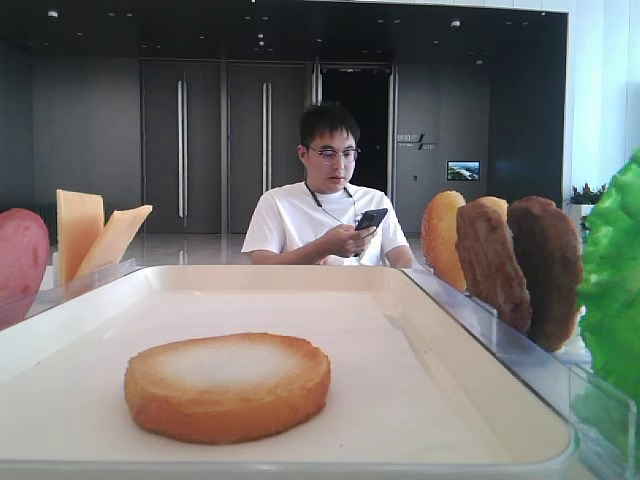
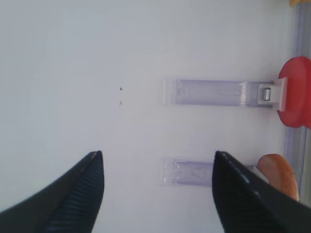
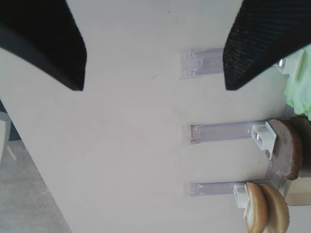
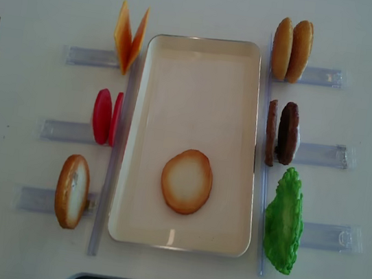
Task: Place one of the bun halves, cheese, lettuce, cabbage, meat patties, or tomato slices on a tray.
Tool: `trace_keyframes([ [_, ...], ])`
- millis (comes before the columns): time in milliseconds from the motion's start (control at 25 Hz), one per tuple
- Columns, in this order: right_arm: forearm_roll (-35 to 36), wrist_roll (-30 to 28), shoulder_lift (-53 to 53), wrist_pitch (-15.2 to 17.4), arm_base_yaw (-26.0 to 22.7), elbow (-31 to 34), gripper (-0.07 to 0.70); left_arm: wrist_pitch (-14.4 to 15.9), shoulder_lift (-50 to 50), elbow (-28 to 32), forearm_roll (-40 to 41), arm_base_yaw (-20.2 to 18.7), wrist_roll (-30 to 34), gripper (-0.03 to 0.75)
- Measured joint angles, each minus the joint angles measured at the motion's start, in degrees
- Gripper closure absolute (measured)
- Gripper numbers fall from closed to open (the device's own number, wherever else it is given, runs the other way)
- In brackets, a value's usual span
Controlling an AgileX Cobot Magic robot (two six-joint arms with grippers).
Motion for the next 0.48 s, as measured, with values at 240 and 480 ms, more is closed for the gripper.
trace_keyframes([
  [240,0.0,0.0,0.0,0.0,0.0,0.0,0.055,0.2,-7.1,0.0,-0.1,0.0,0.0,0.188],
  [480,0.0,0.0,0.0,0.0,0.0,0.0,0.055,0.5,-17.0,0.0,-0.2,0.0,0.0,0.188],
])
